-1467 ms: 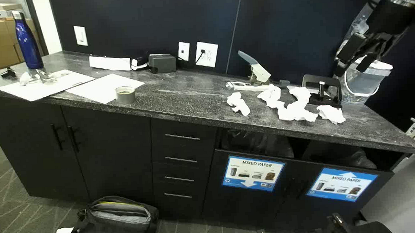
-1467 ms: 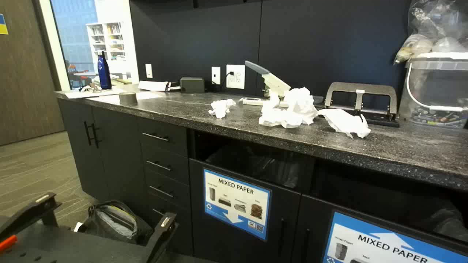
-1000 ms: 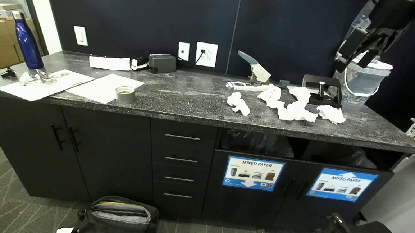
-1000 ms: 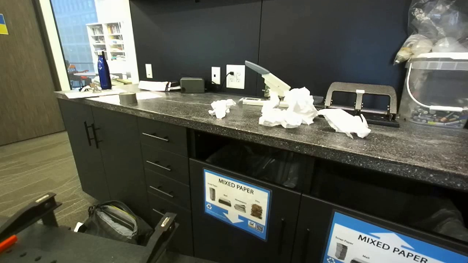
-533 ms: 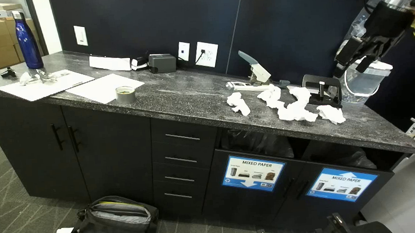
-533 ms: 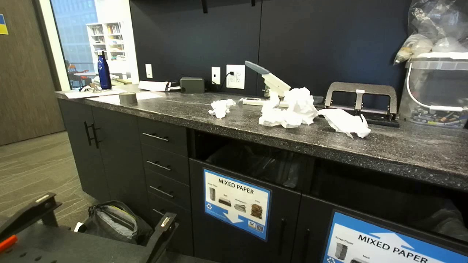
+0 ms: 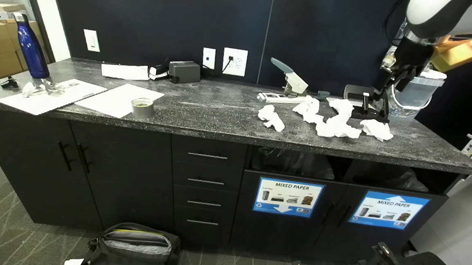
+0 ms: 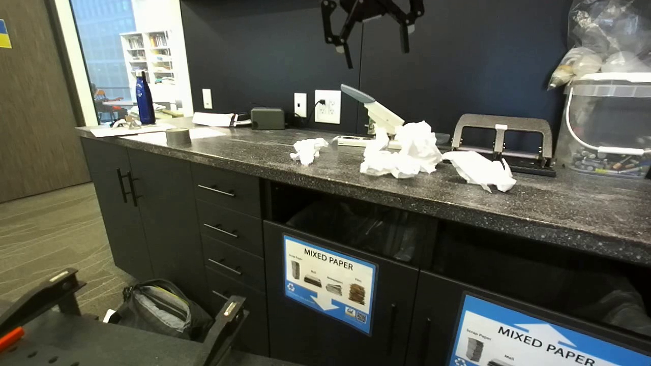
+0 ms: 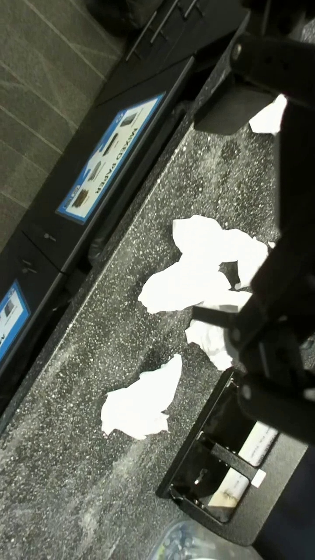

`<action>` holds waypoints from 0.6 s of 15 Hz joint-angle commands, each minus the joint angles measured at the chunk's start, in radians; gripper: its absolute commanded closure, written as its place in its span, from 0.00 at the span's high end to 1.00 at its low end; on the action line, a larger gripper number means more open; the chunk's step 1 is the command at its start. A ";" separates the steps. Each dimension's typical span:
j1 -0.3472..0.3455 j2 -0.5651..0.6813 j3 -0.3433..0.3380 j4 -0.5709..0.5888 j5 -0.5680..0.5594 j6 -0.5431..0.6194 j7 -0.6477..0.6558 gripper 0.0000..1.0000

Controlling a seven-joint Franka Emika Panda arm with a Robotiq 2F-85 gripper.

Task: Remove all the paper trash from the table and put them in the bin on the left

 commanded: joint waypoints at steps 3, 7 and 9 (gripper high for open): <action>-0.041 0.330 -0.034 0.285 0.070 0.041 -0.139 1.00; -0.135 0.526 -0.013 0.485 0.165 0.029 -0.258 1.00; -0.197 0.613 0.016 0.583 0.229 0.011 -0.345 1.00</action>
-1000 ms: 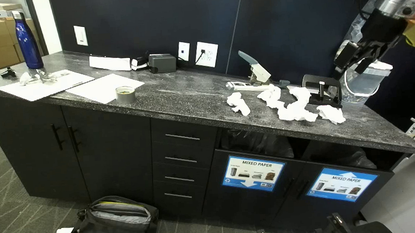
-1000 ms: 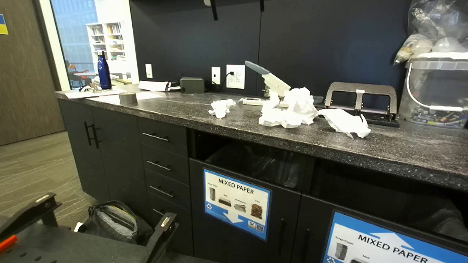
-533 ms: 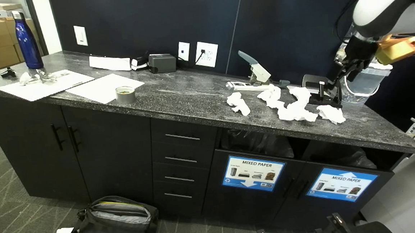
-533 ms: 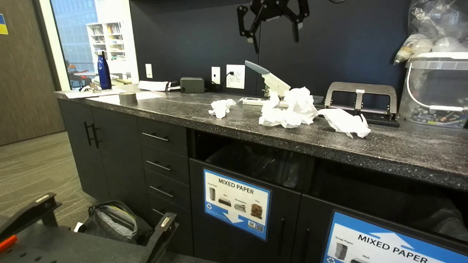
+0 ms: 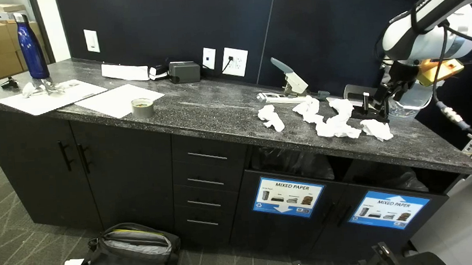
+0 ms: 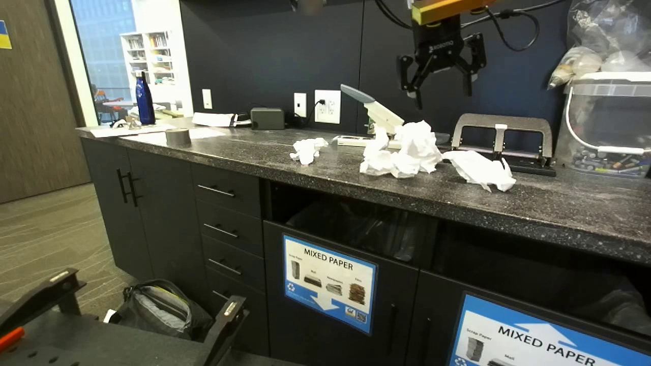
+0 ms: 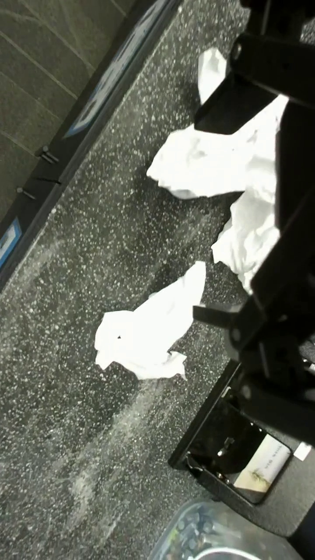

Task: Remove all the paper trash from the table and put them in the bin on the left

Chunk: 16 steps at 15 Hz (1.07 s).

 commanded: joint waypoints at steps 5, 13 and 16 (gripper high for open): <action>-0.236 0.338 0.142 0.423 0.203 -0.135 -0.358 1.00; -0.275 0.549 0.148 0.695 0.189 -0.243 -0.468 1.00; -0.274 0.603 0.145 0.757 0.179 -0.235 -0.458 1.00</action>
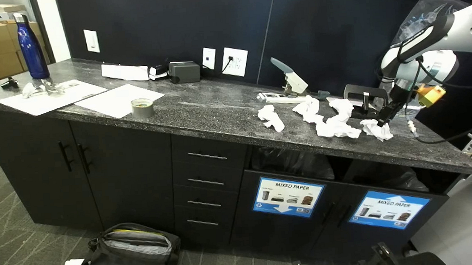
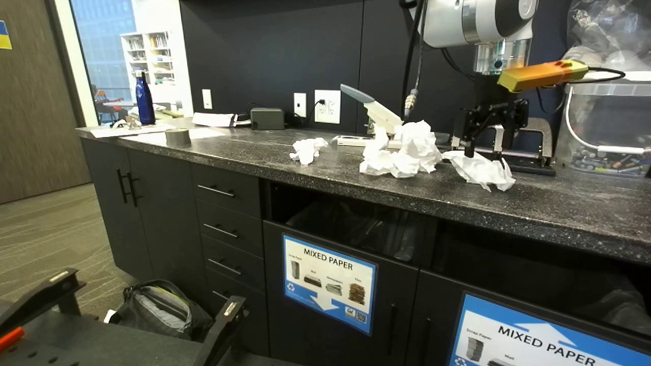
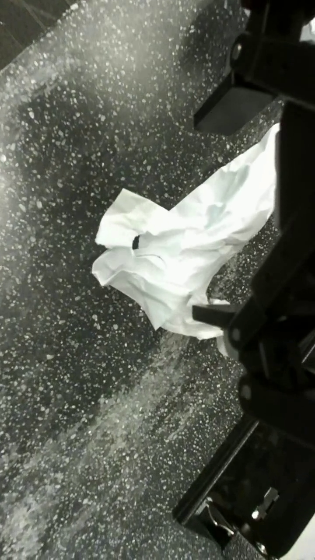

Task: Remove all the paper trash from the table and put them in the bin on the left

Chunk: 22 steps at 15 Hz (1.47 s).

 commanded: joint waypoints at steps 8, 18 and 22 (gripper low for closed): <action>-0.017 0.171 0.005 0.222 -0.009 -0.040 -0.011 0.74; -0.008 0.170 -0.006 0.226 0.004 -0.131 0.047 0.12; 0.020 0.072 -0.013 0.096 0.005 -0.191 0.142 0.13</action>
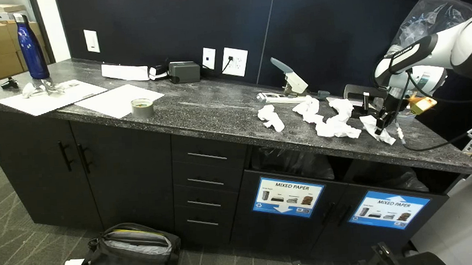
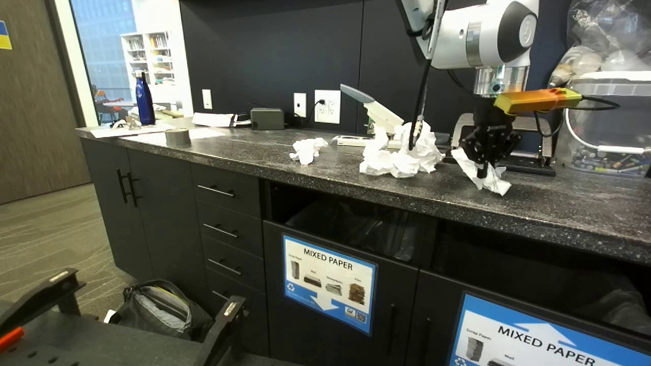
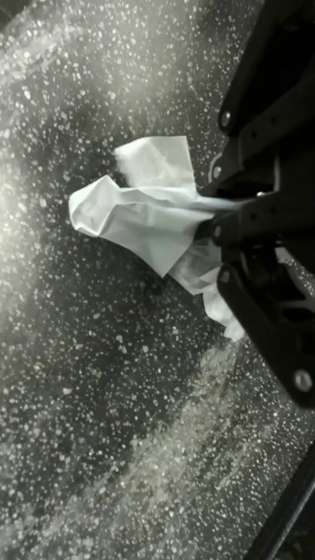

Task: Remove all the paper trash from the table and put them in the bin on the left

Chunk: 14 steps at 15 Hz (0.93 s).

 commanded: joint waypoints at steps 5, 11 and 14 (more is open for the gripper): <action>0.091 -0.248 -0.013 -0.368 0.000 -0.041 0.225 0.12; 0.230 -0.452 -0.072 -0.653 -0.082 0.076 0.579 0.12; 0.290 -0.564 -0.129 -0.794 -0.182 0.132 0.775 0.11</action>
